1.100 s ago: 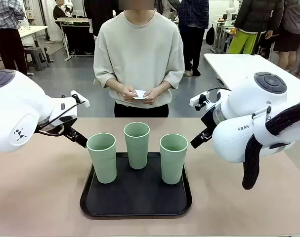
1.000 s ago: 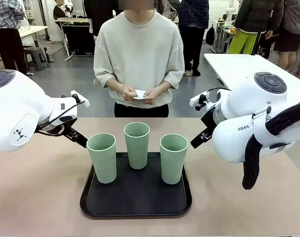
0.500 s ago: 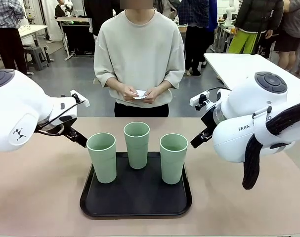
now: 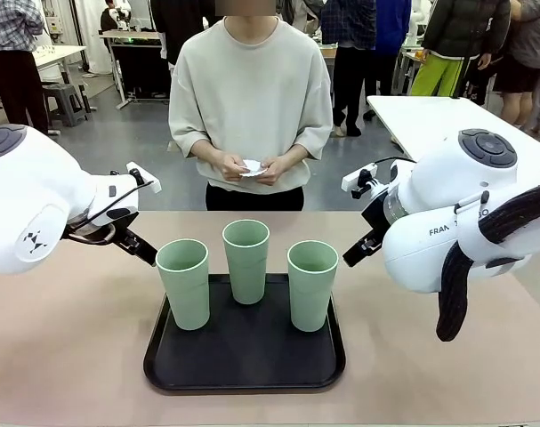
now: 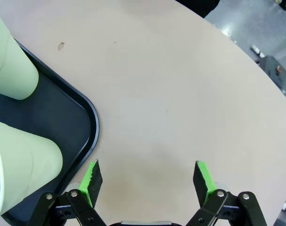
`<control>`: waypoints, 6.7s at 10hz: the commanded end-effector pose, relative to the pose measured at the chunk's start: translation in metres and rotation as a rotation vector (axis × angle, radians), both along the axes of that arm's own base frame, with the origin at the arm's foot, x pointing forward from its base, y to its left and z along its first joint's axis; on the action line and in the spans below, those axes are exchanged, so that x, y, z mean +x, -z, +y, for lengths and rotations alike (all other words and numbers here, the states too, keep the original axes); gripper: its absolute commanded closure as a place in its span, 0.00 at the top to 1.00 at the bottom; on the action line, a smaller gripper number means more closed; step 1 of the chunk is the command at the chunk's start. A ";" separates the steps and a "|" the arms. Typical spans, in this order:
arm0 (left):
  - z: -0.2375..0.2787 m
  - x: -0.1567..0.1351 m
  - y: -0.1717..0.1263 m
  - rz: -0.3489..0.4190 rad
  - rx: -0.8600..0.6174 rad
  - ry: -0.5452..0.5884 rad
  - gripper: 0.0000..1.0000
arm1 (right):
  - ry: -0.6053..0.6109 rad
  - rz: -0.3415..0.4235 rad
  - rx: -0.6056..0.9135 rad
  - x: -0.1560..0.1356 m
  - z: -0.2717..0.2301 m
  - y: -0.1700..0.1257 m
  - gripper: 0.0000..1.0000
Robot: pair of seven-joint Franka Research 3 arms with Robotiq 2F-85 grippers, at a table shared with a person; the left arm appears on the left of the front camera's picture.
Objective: Place coasters on the table and set cups on them.
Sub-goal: Pick up one Reusable plastic cup and place it on a coaster set by the human.
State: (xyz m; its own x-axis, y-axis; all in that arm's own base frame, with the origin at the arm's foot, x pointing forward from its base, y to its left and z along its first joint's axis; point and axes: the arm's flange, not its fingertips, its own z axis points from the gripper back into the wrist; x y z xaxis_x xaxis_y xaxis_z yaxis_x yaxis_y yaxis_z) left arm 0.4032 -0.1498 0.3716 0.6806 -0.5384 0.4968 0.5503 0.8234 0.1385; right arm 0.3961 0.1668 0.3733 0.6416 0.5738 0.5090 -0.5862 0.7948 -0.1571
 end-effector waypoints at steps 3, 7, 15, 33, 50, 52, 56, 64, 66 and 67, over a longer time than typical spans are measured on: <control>0.000 0.000 0.000 0.000 0.000 0.000 1.00 | 0.068 0.005 -0.051 0.004 -0.006 -0.018 1.00; 0.026 -0.077 -0.100 0.112 0.154 0.069 1.00 | 0.115 0.115 -0.227 -0.088 -0.017 -0.114 1.00; 0.043 -0.118 -0.115 0.323 -0.154 0.120 1.00 | 0.075 0.223 -0.053 -0.144 -0.018 -0.126 1.00; 0.226 -0.130 -0.093 0.581 -0.920 -0.310 1.00 | 0.318 0.550 0.947 -0.188 -0.293 -0.013 1.00; 0.233 -0.115 -0.097 0.577 -0.922 -0.306 1.00 | 0.339 0.577 0.929 -0.154 -0.345 -0.044 1.00; 0.232 -0.080 -0.107 0.497 -0.732 0.087 1.00 | 0.339 0.577 0.929 -0.154 -0.345 -0.044 1.00; 0.191 -0.057 -0.106 0.440 -0.401 0.494 1.00 | 0.339 0.577 0.929 -0.154 -0.345 -0.044 1.00; 0.140 -0.053 -0.119 0.361 -0.143 0.633 1.00 | 0.339 0.577 0.929 -0.154 -0.345 -0.044 1.00; 0.150 -0.045 -0.109 0.368 -0.281 0.807 1.00 | 0.339 0.577 0.929 -0.154 -0.345 -0.044 1.00; 0.162 -0.041 -0.093 0.318 -0.397 0.947 1.00 | 0.339 0.577 0.929 -0.154 -0.345 -0.044 1.00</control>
